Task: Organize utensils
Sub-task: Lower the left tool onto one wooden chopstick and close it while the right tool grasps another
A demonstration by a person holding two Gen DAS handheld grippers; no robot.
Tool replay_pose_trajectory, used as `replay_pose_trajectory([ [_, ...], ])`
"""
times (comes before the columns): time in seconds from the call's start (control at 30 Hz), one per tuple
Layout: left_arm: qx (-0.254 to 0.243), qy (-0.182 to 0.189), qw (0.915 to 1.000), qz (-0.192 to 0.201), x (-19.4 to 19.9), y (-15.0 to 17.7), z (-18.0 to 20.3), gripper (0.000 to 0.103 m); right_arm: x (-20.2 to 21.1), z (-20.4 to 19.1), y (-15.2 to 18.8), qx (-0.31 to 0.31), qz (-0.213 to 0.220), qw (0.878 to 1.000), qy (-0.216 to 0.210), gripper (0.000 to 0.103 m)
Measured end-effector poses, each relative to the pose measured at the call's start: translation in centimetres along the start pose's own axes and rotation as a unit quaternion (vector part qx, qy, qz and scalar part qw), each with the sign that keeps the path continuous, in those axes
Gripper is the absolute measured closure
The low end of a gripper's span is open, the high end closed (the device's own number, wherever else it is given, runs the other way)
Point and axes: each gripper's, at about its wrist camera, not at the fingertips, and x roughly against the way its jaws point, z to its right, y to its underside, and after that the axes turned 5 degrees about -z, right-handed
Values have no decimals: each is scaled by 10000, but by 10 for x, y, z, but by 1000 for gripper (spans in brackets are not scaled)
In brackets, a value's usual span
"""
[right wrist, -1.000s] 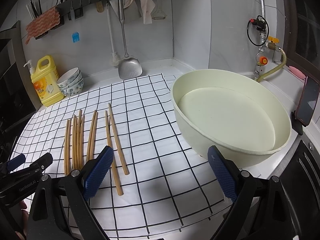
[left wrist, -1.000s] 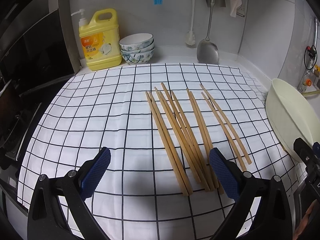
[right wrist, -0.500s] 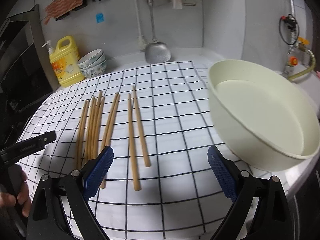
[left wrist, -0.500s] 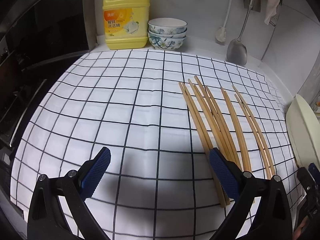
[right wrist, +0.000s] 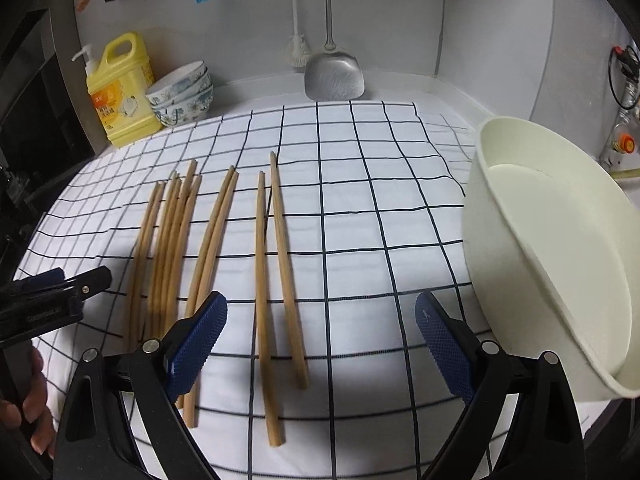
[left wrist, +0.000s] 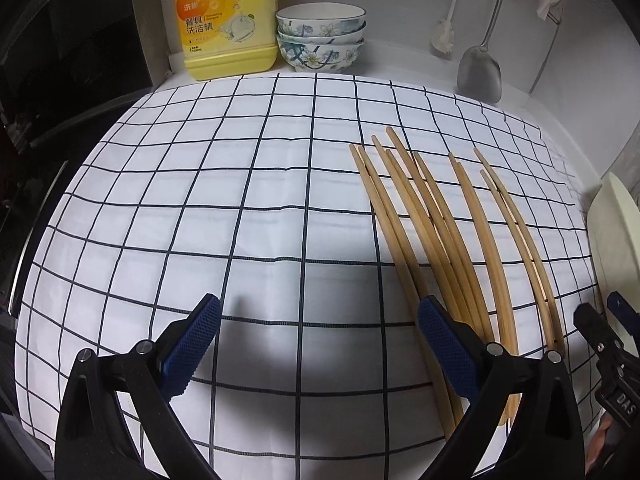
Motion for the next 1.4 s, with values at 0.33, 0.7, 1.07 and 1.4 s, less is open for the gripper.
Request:
replay_pose_trajectory([
  [0.33,-212,-217,9995,-3,-7,2,8,6,-21,5,-7,136,-117,9990,409,12],
  [0.7,-257,-309,9992,36,-12,3,15,6,-23,6,-1,186,-198,9985,468,12],
  [1.07,-345,-417,9985,-7,-19,2,12,6,-25,7,-1,143,-251,9985,472,12],
  [1.4,-233,-446,9987,48,-24,-6,7,5,-31,2,-3,241,-290,9976,580,12],
])
